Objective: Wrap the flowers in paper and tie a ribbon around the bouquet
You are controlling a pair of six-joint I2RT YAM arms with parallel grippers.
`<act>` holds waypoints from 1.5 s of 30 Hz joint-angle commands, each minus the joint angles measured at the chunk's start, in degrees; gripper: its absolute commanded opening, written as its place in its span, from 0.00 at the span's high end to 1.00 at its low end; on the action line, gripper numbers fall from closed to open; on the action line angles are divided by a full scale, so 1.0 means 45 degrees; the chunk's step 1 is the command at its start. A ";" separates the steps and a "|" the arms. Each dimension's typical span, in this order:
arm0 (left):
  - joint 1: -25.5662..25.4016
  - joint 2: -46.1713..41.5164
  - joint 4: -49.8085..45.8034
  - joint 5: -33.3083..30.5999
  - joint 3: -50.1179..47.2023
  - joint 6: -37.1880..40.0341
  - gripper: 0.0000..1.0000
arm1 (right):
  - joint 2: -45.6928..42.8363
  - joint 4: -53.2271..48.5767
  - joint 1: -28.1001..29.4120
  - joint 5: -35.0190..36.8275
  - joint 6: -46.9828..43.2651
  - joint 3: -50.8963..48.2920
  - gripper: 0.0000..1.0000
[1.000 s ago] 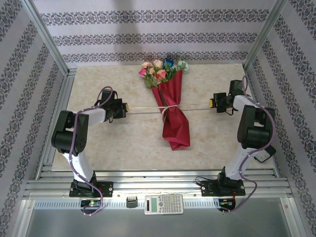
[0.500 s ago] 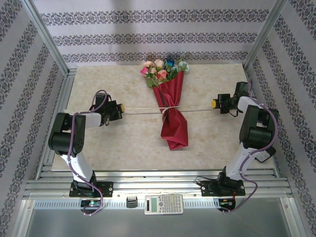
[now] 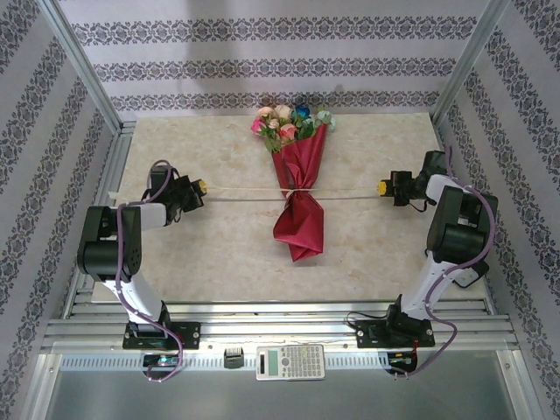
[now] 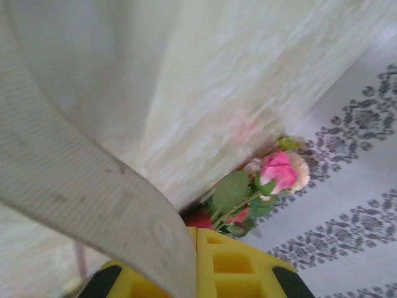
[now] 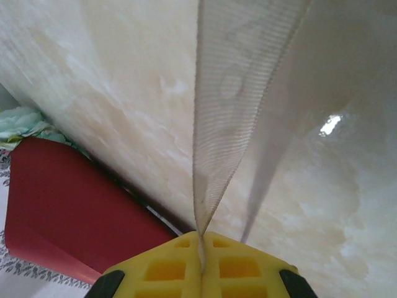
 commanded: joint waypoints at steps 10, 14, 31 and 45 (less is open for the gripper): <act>0.2129 -0.0996 0.1541 -0.1039 -0.1016 -0.1148 1.00 | 0.0350 0.0983 -0.1510 0.1297 0.0378 -0.0182 1.00; 0.2664 -0.1291 0.1394 -0.0889 -0.1109 -0.1046 1.00 | 0.0400 0.1043 -0.1861 0.1224 0.0363 -0.0227 1.00; 0.0093 -0.2487 -0.3630 -0.0490 0.0025 0.1077 0.56 | -0.0823 -0.1971 -0.0623 0.2164 -0.0629 -0.0421 0.65; -0.3747 -0.2644 -0.6600 -0.1987 0.1722 0.1491 0.38 | -0.2410 0.0611 0.5281 0.2211 0.3491 -0.1987 0.43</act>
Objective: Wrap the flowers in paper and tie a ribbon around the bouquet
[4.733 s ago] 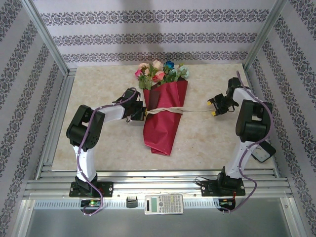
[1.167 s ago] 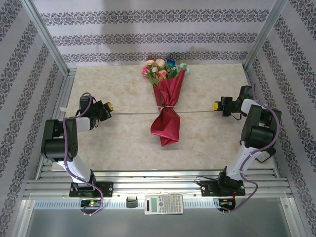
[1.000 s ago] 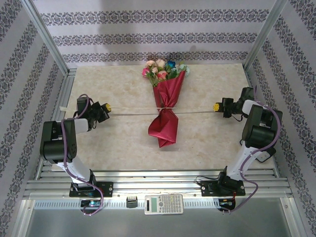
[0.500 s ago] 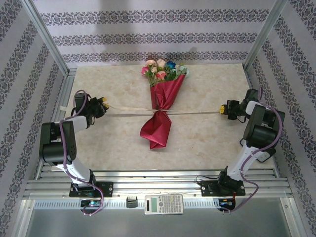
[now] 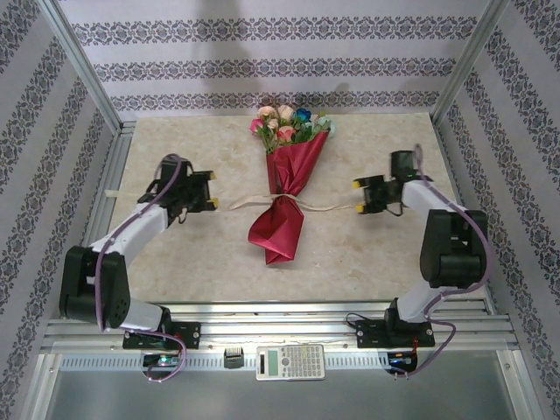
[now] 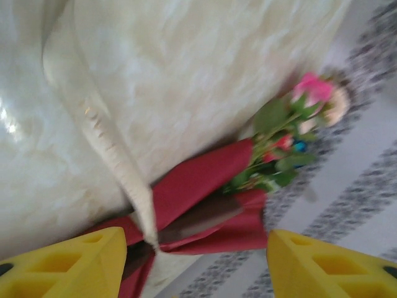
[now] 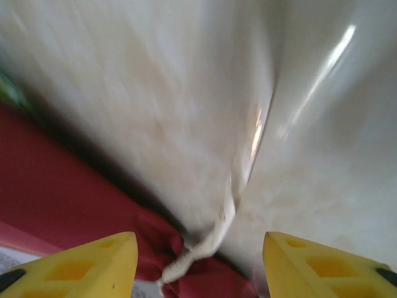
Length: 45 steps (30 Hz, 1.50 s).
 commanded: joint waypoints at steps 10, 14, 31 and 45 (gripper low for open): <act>-0.2019 0.5599 0.2877 0.0368 0.2151 -0.1676 0.36 | 0.2855 0.4684 0.3745 0.0260 0.5949 0.0529 0.41; -0.2057 0.6430 0.3117 0.0291 0.2654 -0.1508 0.38 | 0.3323 0.5087 0.4011 0.0534 0.6541 0.0549 0.41; -0.0646 0.5302 0.6450 0.0059 0.0564 -0.1229 1.00 | 0.1808 0.5028 0.2053 0.1667 0.4185 -0.1080 1.00; -0.0418 0.5178 0.7082 0.0947 0.0527 -0.0823 1.00 | 0.1824 0.5502 0.1194 0.1371 0.3888 -0.1368 1.00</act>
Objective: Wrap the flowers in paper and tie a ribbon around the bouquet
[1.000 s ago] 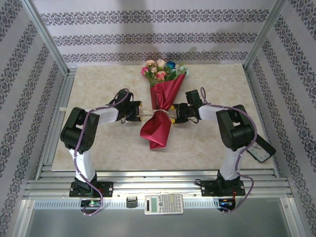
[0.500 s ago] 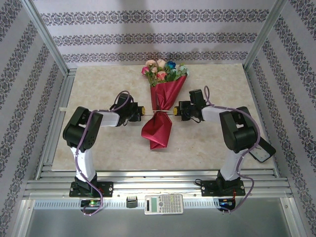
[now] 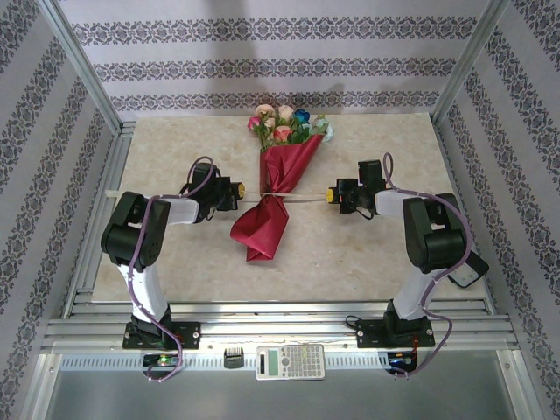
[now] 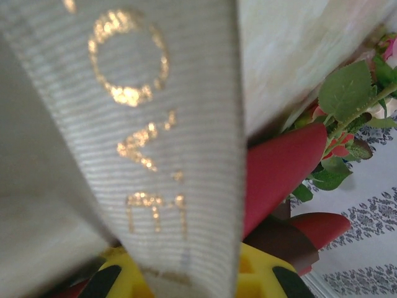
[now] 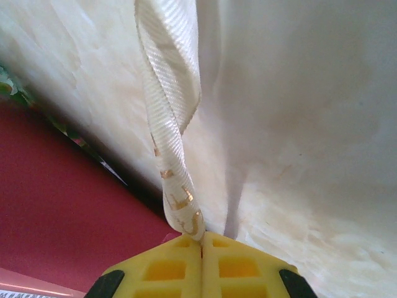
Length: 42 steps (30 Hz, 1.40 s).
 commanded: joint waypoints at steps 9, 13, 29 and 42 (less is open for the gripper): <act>-0.0343 -0.0890 -0.0683 0.0728 0.0718 0.0743 1.00 | -0.0406 -0.0683 -0.0976 0.1354 -0.0656 -0.0429 1.00; -0.0546 -0.1355 -0.4220 0.1305 0.1482 0.2034 0.62 | -0.0508 -0.1415 -0.1166 0.1104 -0.1185 -0.0201 1.00; 0.0654 -0.1461 -1.2370 -0.2130 0.4219 0.4780 0.44 | -0.0549 -0.4006 -0.1108 0.0286 -0.3066 0.0831 1.00; 0.0654 0.0849 -1.2563 -0.2125 0.5500 0.4660 0.44 | -0.0481 -0.3879 -0.1009 0.0334 -0.3106 0.0791 1.00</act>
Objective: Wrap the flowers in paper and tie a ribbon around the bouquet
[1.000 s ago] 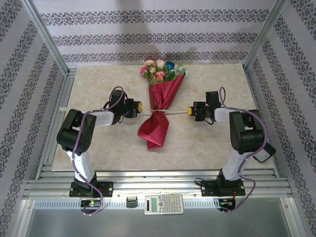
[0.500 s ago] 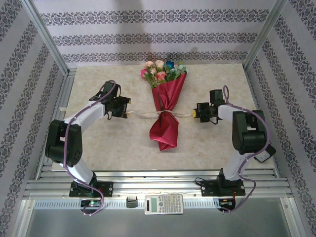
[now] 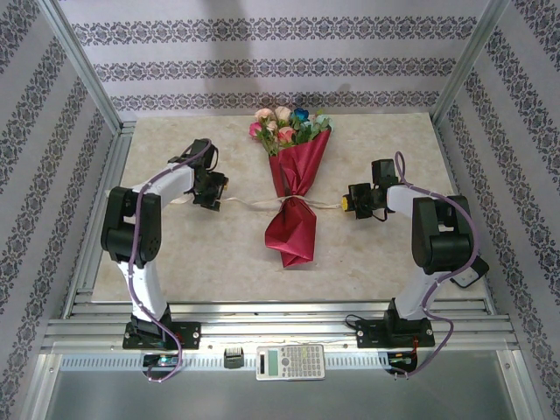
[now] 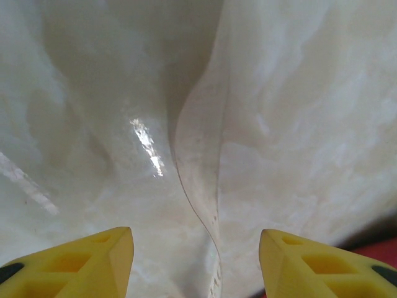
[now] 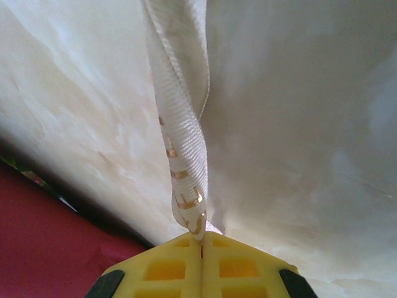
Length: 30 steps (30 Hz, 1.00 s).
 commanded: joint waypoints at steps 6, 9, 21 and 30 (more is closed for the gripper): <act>0.0029 0.0967 0.1164 0.0313 -0.0101 -0.1116 0.51 | -0.0097 -0.0175 0.0257 0.0016 -0.0252 0.0265 1.00; 0.0030 0.1320 0.1888 0.0380 -0.0069 -0.1359 0.64 | -0.0057 -0.0143 0.0370 0.0028 -0.0238 0.0311 1.00; -0.0180 -0.0465 0.3091 0.0055 -0.0364 -0.0632 1.00 | -0.0121 -0.0428 0.0528 0.0092 -0.0634 0.0475 1.00; -0.1953 -0.2505 0.7126 0.2079 -0.1955 -0.3063 1.00 | 0.0080 -0.1150 0.0743 -0.0569 -0.1718 0.0652 1.00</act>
